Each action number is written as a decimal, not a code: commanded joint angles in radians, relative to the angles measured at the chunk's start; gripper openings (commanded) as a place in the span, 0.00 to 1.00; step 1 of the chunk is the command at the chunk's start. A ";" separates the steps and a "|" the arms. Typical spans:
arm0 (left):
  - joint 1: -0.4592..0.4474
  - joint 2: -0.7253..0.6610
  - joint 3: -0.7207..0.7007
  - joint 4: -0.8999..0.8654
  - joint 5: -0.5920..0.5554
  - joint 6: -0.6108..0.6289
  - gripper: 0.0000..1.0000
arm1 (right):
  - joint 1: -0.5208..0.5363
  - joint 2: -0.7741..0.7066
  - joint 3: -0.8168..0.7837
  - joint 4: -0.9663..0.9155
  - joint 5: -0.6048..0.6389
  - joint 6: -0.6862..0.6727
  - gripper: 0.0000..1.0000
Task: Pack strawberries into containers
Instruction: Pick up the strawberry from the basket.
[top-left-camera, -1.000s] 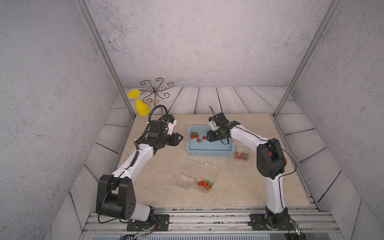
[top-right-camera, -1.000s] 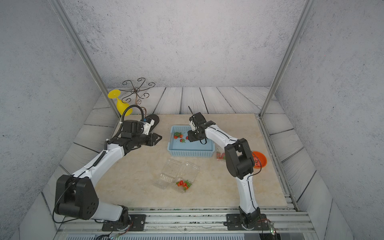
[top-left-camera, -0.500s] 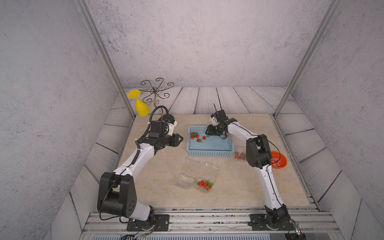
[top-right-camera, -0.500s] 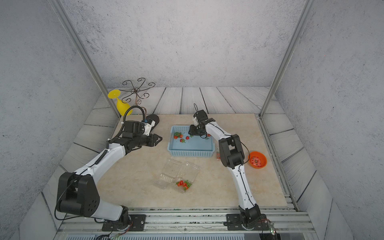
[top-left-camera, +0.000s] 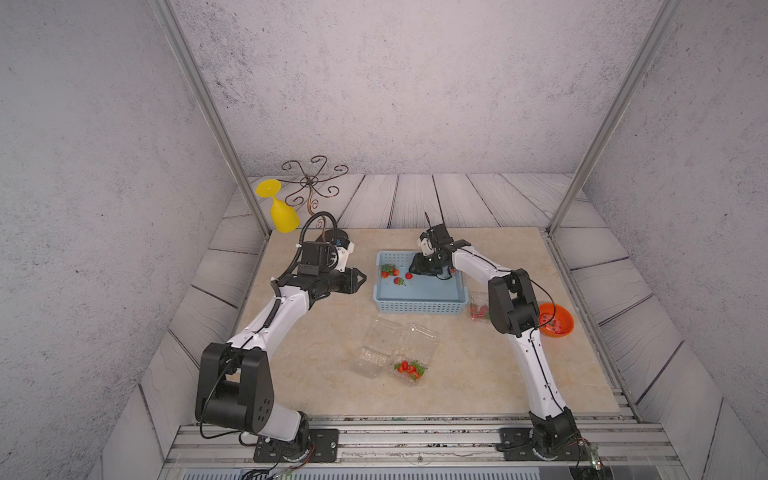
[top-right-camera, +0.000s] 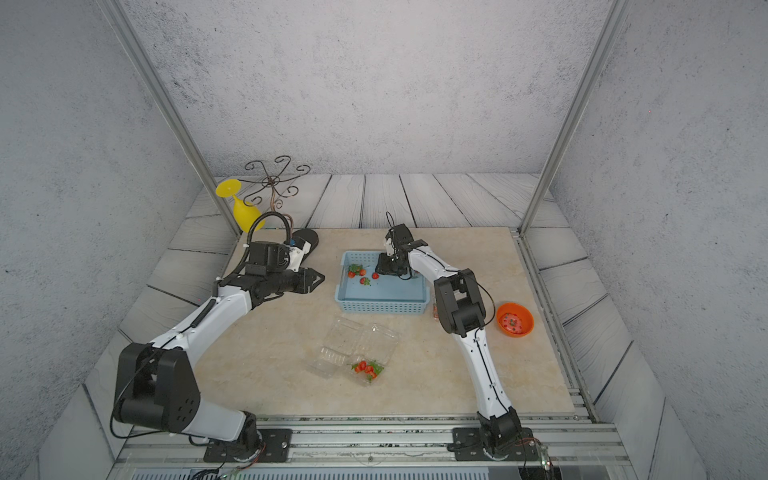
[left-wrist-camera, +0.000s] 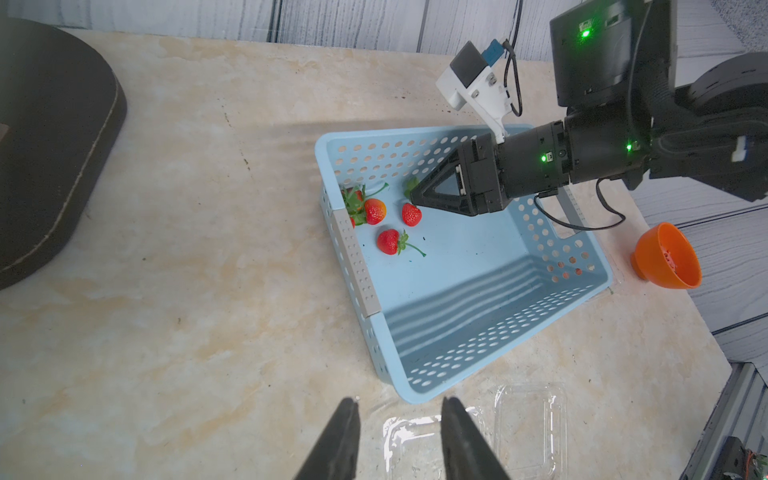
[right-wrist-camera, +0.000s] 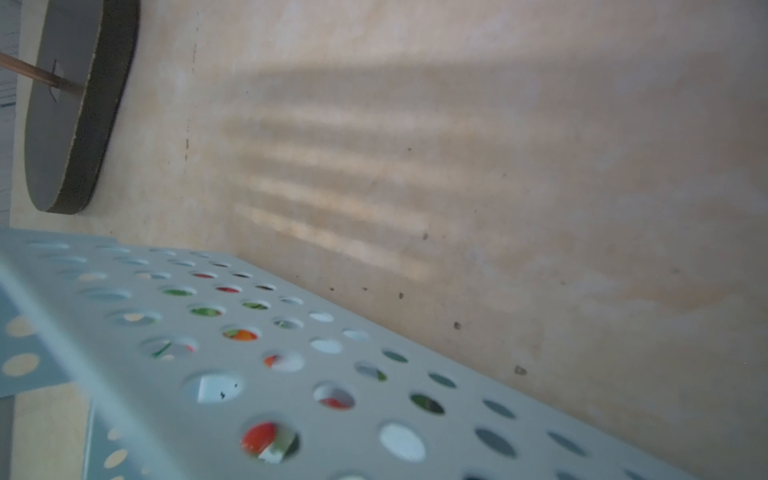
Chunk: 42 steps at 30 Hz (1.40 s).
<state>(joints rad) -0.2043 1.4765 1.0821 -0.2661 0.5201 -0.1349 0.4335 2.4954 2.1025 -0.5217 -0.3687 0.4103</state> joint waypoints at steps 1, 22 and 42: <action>-0.006 0.005 0.022 -0.010 0.001 0.020 0.37 | 0.002 0.059 0.031 -0.015 -0.012 0.011 0.35; -0.006 0.005 0.021 -0.014 -0.007 0.024 0.37 | 0.034 0.137 0.193 -0.166 0.117 -0.062 0.20; -0.006 -0.003 0.023 -0.013 -0.002 0.023 0.37 | 0.036 -0.165 -0.010 -0.133 0.134 -0.116 0.00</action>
<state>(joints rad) -0.2043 1.4765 1.0821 -0.2668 0.5194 -0.1341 0.4683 2.4447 2.1124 -0.6437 -0.2523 0.3199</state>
